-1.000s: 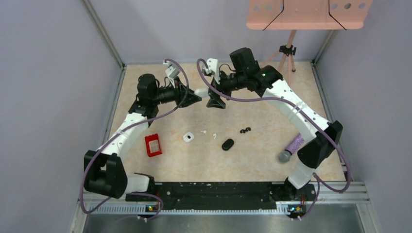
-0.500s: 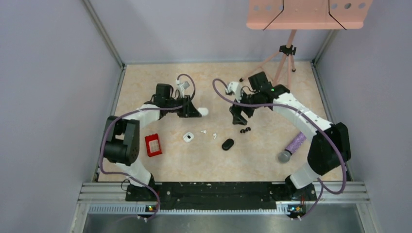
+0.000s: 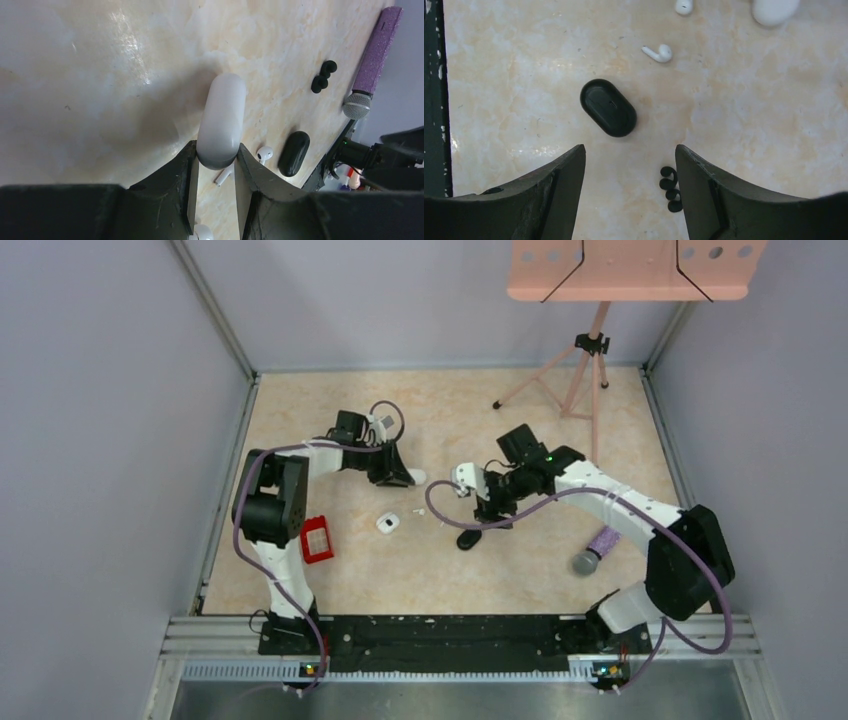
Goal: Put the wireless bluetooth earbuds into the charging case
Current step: Place the charging case at the center of the board, then pick up the charging case at the center of the board.
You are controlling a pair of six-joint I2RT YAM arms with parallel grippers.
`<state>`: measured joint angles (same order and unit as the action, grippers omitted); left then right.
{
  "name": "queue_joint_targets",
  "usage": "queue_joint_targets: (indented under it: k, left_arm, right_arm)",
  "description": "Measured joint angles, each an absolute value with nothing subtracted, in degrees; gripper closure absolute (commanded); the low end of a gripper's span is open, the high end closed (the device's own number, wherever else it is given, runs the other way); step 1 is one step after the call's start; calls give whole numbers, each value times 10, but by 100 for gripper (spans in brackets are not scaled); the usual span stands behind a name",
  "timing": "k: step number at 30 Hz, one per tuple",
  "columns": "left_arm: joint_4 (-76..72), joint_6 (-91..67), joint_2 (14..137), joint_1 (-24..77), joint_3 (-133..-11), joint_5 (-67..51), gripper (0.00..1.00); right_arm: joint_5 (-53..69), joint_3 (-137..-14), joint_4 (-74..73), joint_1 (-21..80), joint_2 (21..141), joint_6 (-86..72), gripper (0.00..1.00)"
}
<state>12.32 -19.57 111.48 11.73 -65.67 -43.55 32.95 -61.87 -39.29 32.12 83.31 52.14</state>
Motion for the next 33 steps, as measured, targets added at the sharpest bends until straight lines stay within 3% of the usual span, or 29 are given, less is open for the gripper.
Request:
queue_joint_targets:
  k: [8, 20, 26, 31, 33]
  left_arm:
    - [168, -175, 1100, 110, -668, -375, 44]
    - [268, -95, 954, 47, -664, -345, 42]
    - [250, -77, 805, 40, -628, -324, 41]
    - [226, -74, 757, 40, -616, -315, 41]
    - [219, -73, 750, 40, -608, -310, 41]
  right_arm:
    - [311, -578, -373, 366, 873, 639, 34]
    - [301, -575, -353, 371, 948, 774, 33]
    - [302, -575, -352, 379, 976, 800, 47]
    - [304, -575, -353, 382, 977, 812, 48]
    - [305, -575, -353, 382, 977, 814, 56]
